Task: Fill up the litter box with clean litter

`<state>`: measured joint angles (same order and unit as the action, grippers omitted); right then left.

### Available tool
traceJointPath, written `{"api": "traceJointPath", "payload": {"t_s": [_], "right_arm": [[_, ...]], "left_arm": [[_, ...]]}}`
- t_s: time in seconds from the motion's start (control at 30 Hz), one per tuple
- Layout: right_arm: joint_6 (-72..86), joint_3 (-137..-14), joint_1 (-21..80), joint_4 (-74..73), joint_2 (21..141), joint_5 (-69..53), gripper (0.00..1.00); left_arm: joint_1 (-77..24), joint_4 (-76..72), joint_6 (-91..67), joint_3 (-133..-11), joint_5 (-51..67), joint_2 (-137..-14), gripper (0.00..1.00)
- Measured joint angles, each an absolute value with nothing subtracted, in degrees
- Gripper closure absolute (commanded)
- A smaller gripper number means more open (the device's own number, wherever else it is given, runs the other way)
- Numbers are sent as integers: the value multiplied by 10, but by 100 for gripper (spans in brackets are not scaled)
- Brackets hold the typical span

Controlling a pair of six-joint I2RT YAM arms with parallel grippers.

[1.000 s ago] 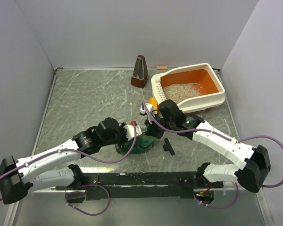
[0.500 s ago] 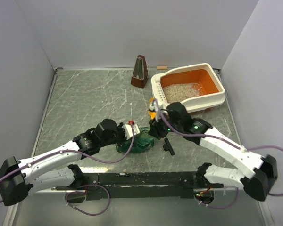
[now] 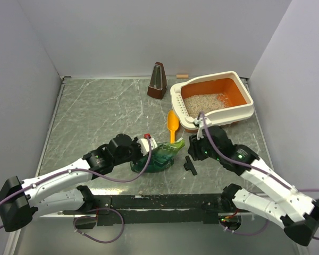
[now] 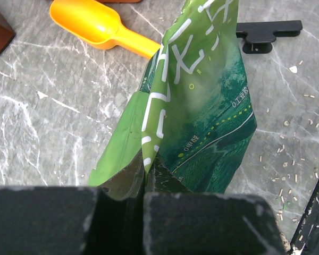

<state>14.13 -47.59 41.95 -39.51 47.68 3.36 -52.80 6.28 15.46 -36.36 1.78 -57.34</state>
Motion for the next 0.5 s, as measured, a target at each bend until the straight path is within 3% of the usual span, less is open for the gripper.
{"api": "traceJointPath", "payload": {"t_s": [0.23, 0.5], "right_arm": [[179, -477, 420, -452, 609, 40, 50], [228, -449, 427, -439, 648, 48, 47]], "left_arm": [[-529, 70, 117, -382, -29, -597, 99], [-529, 84, 87, -385, -88, -589, 99]]}}
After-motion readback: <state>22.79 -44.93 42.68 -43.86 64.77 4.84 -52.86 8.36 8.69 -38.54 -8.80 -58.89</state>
